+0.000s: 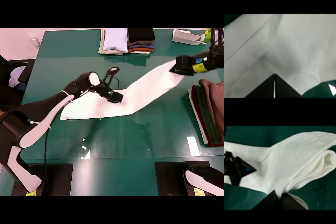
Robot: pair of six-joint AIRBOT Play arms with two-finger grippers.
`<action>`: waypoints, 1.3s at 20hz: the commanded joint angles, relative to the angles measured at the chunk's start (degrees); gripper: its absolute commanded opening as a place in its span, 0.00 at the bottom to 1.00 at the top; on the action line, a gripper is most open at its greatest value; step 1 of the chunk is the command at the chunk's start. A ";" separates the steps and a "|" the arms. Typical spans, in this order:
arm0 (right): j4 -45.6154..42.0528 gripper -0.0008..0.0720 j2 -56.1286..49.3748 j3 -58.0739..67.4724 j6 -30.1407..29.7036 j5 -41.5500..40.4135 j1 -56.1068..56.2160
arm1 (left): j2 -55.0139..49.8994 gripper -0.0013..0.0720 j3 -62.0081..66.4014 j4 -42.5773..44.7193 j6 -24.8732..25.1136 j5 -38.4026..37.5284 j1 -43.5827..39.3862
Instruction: Fold the shirts.
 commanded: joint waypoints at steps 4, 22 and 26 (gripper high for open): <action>-0.11 0.03 -7.58 14.71 3.43 1.81 10.82 | -2.19 0.05 1.29 0.11 -0.02 -0.83 -1.57; 14.99 0.41 -42.84 31.08 -3.06 -30.03 40.33 | 35.58 0.05 1.33 19.61 0.02 -13.18 33.27; 10.73 0.41 -39.69 26.75 -1.86 -26.84 37.81 | 37.16 0.05 1.33 19.61 0.02 -16.63 35.21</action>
